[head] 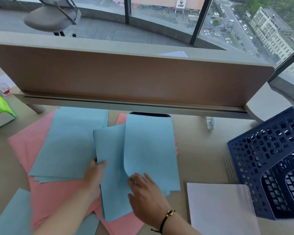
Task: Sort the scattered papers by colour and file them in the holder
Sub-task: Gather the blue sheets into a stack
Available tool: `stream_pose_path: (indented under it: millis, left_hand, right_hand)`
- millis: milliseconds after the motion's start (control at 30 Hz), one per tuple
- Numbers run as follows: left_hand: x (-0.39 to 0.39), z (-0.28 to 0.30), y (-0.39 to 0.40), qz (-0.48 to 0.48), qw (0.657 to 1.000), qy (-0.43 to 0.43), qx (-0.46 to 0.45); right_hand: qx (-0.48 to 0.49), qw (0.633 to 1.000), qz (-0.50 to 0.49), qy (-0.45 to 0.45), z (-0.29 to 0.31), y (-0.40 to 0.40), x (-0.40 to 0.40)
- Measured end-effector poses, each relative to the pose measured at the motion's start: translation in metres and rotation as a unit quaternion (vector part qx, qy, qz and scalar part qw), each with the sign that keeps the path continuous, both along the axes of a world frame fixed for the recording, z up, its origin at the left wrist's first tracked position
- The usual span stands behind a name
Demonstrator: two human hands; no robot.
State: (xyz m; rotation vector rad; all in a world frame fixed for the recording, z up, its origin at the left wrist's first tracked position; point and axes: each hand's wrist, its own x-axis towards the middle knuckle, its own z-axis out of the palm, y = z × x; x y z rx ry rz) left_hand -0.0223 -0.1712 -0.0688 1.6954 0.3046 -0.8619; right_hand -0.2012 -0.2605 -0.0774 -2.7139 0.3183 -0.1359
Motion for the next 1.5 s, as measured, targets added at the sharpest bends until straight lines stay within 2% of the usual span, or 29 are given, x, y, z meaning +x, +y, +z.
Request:
stream_pose_path:
  millis: [100,200,300,400,500,567,633,733,767,800,867,1067,1167,1333,1400,1500]
  left_hand:
    - [0.003,-0.007,0.004,-0.008,0.999,0.038,-0.003]
    - [-0.002,0.004,0.002,-0.077,0.996,-0.039,0.026]
    - [-0.004,0.0,0.002,-0.103,0.992,-0.056,0.039]
    - [-0.003,0.003,0.005,-0.103,0.99,-0.085,0.044]
    - [-0.001,0.011,0.015,-0.113,0.987,-0.117,0.016]
    - [0.005,0.017,0.028,-0.126,0.986,-0.105,-0.016]
    - [0.008,0.028,0.04,-0.149,0.983,-0.089,-0.056]
    - [0.008,0.043,0.056,-0.187,0.973,-0.086,-0.107]
    - [0.007,0.049,0.06,-0.195,0.969,-0.091,-0.118]
    - [0.006,0.054,0.064,-0.202,0.966,-0.102,-0.123]
    - [0.004,0.066,0.073,-0.206,0.961,-0.128,-0.131]
    - [-0.009,0.101,0.107,-0.202,0.958,-0.134,-0.15]
    - [-0.015,0.112,0.131,-0.197,0.954,-0.178,-0.138]
    - [-0.018,0.112,0.163,-0.18,0.954,-0.192,-0.145]
    - [-0.02,0.11,0.165,-0.161,0.961,-0.169,-0.15]
    - [-0.021,0.118,0.165,-0.137,0.969,-0.157,-0.134]
  right_hand:
    - [0.062,0.997,0.033,0.007,0.001,0.028,0.006]
    - [0.078,0.994,0.077,0.012,-0.001,0.039,0.005]
    - [0.147,0.982,0.118,0.029,-0.001,0.038,-0.001]
    - [0.255,0.966,0.029,0.042,0.016,0.033,-0.006]
    - [0.33,0.93,-0.161,-0.019,0.033,0.011,0.001]
    - [0.342,0.881,-0.319,-0.075,0.04,-0.017,0.007]
    - [0.406,0.812,-0.417,-0.046,0.046,-0.046,0.013]
    - [0.594,0.697,-0.4,-0.041,0.049,-0.07,0.018]
    - [0.645,0.666,-0.372,-0.045,0.051,-0.07,0.018]
    - [0.676,0.651,-0.341,-0.053,0.056,-0.066,0.018]
    - [0.68,0.66,-0.312,-0.069,0.07,-0.052,0.016]
    - [0.623,0.698,-0.316,-0.156,0.105,0.008,-0.001]
    - [0.584,0.725,-0.321,-0.171,0.11,0.049,-0.015]
    - [0.515,0.773,-0.338,-0.155,0.103,0.105,-0.027]
    - [0.497,0.777,-0.355,-0.155,0.103,0.119,-0.02]
    - [0.518,0.744,-0.382,-0.18,0.113,0.131,-0.009]
